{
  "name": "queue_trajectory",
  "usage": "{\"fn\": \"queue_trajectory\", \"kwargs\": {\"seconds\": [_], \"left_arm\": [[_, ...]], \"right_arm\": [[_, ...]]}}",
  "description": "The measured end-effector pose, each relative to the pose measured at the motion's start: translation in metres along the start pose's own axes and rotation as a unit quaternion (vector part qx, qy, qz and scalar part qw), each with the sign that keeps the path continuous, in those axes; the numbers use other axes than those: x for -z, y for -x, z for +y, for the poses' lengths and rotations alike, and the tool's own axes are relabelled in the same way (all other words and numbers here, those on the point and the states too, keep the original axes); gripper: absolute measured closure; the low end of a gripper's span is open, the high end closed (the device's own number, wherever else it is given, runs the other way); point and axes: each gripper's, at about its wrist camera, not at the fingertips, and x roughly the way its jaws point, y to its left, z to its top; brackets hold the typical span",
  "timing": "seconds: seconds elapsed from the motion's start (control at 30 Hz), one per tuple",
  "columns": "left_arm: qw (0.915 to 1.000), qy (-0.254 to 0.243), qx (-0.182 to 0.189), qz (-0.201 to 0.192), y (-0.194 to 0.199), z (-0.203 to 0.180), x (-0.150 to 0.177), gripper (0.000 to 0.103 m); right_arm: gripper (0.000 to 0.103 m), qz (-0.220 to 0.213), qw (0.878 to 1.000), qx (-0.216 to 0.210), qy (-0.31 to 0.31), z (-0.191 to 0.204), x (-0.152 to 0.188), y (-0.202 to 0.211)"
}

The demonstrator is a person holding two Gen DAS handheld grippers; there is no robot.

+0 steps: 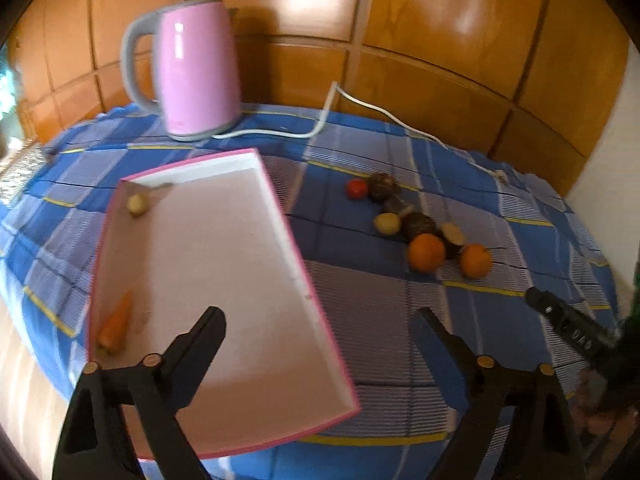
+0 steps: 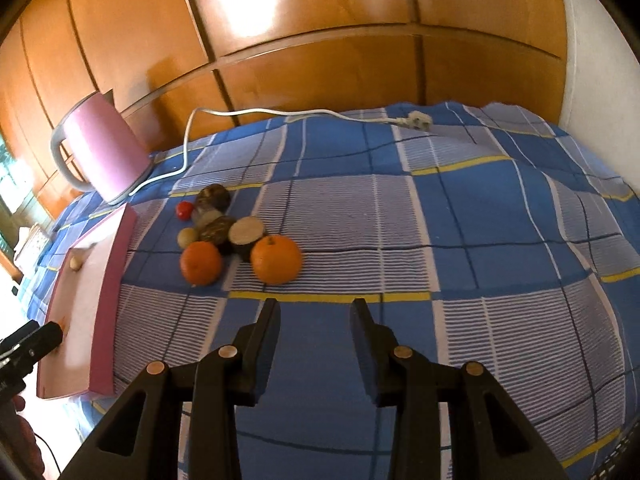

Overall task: Organize fruits
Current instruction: 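Move the left gripper back toward the row of fruits, then grasp the orange with the left gripper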

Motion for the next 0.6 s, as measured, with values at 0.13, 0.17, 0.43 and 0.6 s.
{"fn": "queue_trajectory", "kwargs": {"seconds": [0.13, 0.17, 0.43, 0.6], "left_arm": [[0.9995, -0.008, 0.02, 0.023, -0.015, -0.009, -0.016, 0.031], [0.9994, -0.007, 0.024, 0.025, -0.017, -0.011, -0.02, 0.032], [0.9965, -0.001, 0.057, 0.061, -0.052, -0.025, -0.052, 0.046], [0.9941, -0.002, 0.079, 0.074, -0.073, -0.037, -0.066, 0.048]], "right_arm": [[0.067, 0.001, 1.0, -0.001, -0.007, -0.005, 0.001, -0.001], [0.067, 0.0, 1.0, -0.002, -0.007, -0.006, 0.001, -0.001], [0.067, 0.004, 1.0, -0.008, -0.016, -0.013, 0.003, -0.004], [0.067, 0.007, 1.0, -0.011, -0.023, -0.019, 0.003, -0.006]]}}
